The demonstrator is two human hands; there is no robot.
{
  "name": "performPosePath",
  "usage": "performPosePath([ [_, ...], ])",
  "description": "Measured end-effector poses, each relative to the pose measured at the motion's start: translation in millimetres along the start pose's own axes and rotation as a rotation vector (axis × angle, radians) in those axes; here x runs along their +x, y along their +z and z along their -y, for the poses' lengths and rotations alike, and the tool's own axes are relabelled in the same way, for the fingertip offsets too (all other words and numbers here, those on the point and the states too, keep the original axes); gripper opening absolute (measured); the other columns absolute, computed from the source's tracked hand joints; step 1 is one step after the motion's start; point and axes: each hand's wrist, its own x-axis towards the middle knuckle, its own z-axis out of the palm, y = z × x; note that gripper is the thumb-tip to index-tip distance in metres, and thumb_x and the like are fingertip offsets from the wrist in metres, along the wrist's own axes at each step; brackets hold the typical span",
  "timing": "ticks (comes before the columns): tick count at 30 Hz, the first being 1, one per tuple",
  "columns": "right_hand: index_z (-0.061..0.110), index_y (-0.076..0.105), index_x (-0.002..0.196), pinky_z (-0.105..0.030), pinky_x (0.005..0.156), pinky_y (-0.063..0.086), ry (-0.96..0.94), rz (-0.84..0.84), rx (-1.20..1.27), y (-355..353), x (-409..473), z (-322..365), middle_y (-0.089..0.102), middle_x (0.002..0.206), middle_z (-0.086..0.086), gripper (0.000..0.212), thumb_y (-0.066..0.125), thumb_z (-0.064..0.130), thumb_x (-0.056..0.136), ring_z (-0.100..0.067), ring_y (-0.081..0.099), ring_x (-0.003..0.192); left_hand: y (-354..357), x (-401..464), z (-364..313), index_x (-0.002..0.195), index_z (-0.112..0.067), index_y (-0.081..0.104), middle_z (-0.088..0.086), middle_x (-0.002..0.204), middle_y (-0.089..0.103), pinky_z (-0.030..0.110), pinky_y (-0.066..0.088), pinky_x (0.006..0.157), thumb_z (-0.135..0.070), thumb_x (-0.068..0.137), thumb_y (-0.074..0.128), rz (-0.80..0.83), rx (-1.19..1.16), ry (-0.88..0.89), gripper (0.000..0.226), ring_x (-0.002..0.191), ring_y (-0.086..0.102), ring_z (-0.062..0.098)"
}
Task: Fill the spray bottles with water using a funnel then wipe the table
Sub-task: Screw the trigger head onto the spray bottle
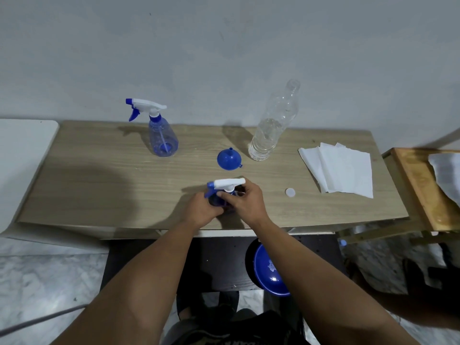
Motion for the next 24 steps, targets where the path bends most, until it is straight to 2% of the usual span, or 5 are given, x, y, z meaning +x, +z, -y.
performPosePath([
  [4,0.020,0.044,0.077,-0.016,0.060,0.045,0.009,-0.105,0.033,-1.9,2.5,11.2,0.053,0.058,0.021,0.049,0.093,0.014,0.077,0.001,0.049,0.055,-7.1,-15.5,-3.5,0.105,-0.040,0.065,-0.021,0.089,0.068,0.000,0.040,0.064,-0.037,0.062,0.093,0.028,0.001,0.026,0.052,0.075,0.057,-0.018],
  [10,0.027,0.062,0.092,-0.028,0.070,0.045,-0.087,0.042,0.032,17.6,5.8,55.5,0.064,0.089,0.005,0.019,0.055,0.011,0.085,-0.010,0.056,0.070,-27.0,-36.1,-10.5,0.119,-0.037,0.067,-0.028,0.095,0.066,-0.002,0.040,0.065,-0.044,0.069,0.086,0.066,0.068,0.097,0.055,0.078,0.056,-0.021],
  [13,0.016,0.069,0.090,-0.028,0.068,0.045,-0.067,0.201,0.003,34.7,7.2,67.7,0.065,0.081,0.004,0.018,0.054,0.007,0.084,-0.012,0.055,0.069,-49.6,-53.1,7.2,0.127,-0.034,0.062,-0.025,0.112,0.061,-0.007,0.035,0.068,-0.043,0.084,0.075,-0.037,0.107,0.082,0.046,0.100,0.058,-0.010],
  [18,0.005,0.060,0.078,-0.039,0.060,0.051,0.030,0.361,-0.081,71.6,-5.4,64.0,0.057,0.067,-0.004,0.016,0.063,0.021,0.078,-0.019,0.054,0.062,-92.5,-67.4,58.8,0.126,-0.022,0.066,-0.001,0.123,0.067,0.032,0.050,0.095,-0.059,0.079,0.056,-0.408,0.334,0.047,0.060,0.111,0.065,0.022],
  [24,0.016,0.064,0.070,-0.035,0.059,0.049,0.128,0.448,-0.252,101.7,-30.0,62.2,0.066,0.065,-0.004,0.026,0.068,0.041,0.069,-0.025,0.062,0.059,-113.6,-75.8,70.4,0.128,-0.013,0.064,0.009,0.126,0.063,0.042,0.051,0.095,-0.067,0.071,0.046,-0.576,0.389,0.024,0.081,0.113,0.061,0.031],
])
